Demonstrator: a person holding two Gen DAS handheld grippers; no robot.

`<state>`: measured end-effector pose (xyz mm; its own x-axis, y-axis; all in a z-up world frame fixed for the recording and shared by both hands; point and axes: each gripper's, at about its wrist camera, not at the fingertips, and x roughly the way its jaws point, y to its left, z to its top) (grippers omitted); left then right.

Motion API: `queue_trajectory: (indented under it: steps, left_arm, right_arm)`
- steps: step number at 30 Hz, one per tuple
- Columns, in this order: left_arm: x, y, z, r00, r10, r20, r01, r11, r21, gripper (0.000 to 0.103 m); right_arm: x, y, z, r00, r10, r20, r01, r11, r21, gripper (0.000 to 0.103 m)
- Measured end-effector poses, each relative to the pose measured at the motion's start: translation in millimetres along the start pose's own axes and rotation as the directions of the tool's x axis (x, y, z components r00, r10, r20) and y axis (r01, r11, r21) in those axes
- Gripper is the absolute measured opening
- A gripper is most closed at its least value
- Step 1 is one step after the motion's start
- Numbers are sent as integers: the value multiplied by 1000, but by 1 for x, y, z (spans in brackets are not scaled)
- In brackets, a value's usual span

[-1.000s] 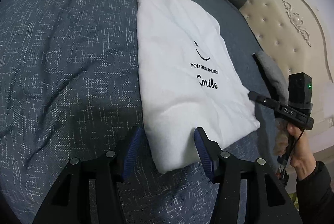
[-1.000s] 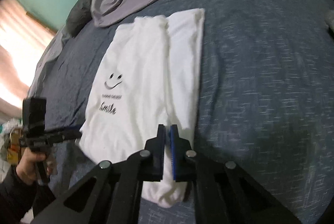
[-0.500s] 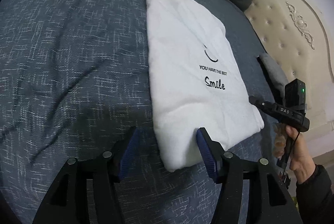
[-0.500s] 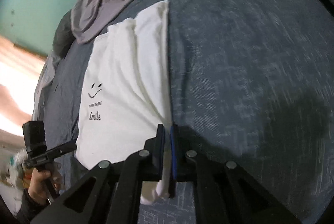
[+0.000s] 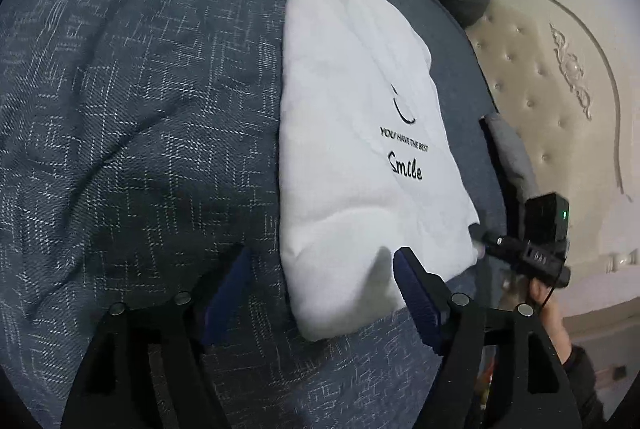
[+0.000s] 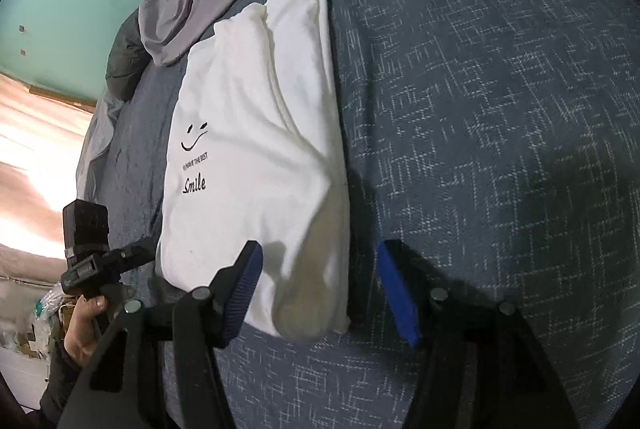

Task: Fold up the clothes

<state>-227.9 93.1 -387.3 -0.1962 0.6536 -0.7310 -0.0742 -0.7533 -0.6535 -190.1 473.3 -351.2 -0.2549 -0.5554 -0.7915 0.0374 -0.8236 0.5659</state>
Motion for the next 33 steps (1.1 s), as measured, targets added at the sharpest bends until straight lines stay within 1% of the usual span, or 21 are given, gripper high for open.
queue_trajectory:
  steps: [2, 4, 6, 9, 10, 11, 12, 13, 14, 16, 18, 19, 20, 21, 24, 25, 26, 28, 30, 32, 33]
  left_arm:
    - [0, 0, -1, 1000, 2, -3, -2, 1000, -2, 78]
    - [-1, -3, -2, 1000, 12, -8, -12, 1000, 10, 78]
    - [0, -4, -6, 1000, 10, -19, -10, 1000, 3, 78]
    - [0, -7, -9, 1000, -3, -20, 2, 1000, -11, 78]
    - [1, -8, -10, 1000, -12, -18, 12, 1000, -18, 78]
    - [2, -10, -11, 1000, -22, -15, 22, 999, -26, 78]
    - [3, -9, -13, 999, -43, -7, 43, 998, -45, 77]
    - [4, -9, -14, 998, -63, 0, 63, 996, -62, 76]
    - [6, -10, -16, 998, -71, -2, 70, 996, -63, 71]
    - [8, -17, -20, 1000, -28, 8, 28, 999, -31, 67]
    - [9, -18, -21, 999, -28, 19, 29, 999, -19, 56]
    - [7, -16, -22, 999, -31, 26, 31, 999, -26, 41]
    - [7, -16, -22, 999, -41, 29, 41, 999, -22, 35]
    - [3, -14, -24, 998, -56, 33, 57, 998, -16, 34]
    - [-4, -16, -29, 997, -68, 37, 68, 998, 13, 34]
    - [-3, -16, -26, 997, -73, 35, 73, 997, 12, 35]
    - [0, -14, -23, 997, -76, 25, 76, 997, 0, 36]
    - [4, -7, -21, 997, -74, 8, 74, 997, -22, 39]
    - [6, -2, -20, 997, -72, 3, 72, 997, -28, 41]
    - [10, 3, -20, 997, -81, 2, 81, 996, -40, 48]
    - [13, 4, -19, 996, -92, 2, 92, 995, -50, 50]
  right_arm:
    - [1, 3, 1, 1000, 2, -5, -2, 1000, -6, 60]
    - [4, 9, 0, 1000, 10, -23, -10, 999, -32, 61]
    - [9, 17, -2, 999, 0, -45, -3, 998, -65, 60]
    - [16, 23, -3, 998, 5, -62, -10, 997, -81, 57]
    - [17, 22, -3, 998, 11, -59, -15, 997, -73, 54]
    - [18, 21, -2, 998, 17, -56, -21, 998, -66, 47]
    - [19, 20, -2, 998, 23, -54, -26, 998, -61, 43]
    - [19, 20, -2, 998, 28, -52, -31, 998, -56, 35]
    - [19, 19, -2, 998, 34, -49, -36, 998, -51, 26]
    - [19, 17, -2, 998, 45, -45, -47, 998, -41, 16]
    - [17, 16, -2, 998, 56, -35, -58, 997, -42, 12]
    - [15, 17, -2, 997, 65, -29, -66, 997, -46, 10]
    - [14, 18, -2, 997, 67, -28, -69, 996, -54, 10]
    - [14, 19, -2, 997, 70, -27, -71, 996, -62, 10]
    - [15, 18, 1, 998, 61, -31, -62, 996, -56, 11]
    - [16, 17, 2, 998, 52, -33, -54, 997, -51, 16]
    - [17, 15, 3, 998, 45, -35, -46, 998, -40, 26]
    - [19, 12, 5, 999, 40, -33, -41, 999, -25, 33]
    - [20, 9, 7, 999, 46, -25, -47, 999, -18, 34]
    - [25, 9, 9, 998, 56, -28, -57, 998, -16, 35]
    - [28, 10, 11, 998, 64, -28, -64, 998, -8, 35]
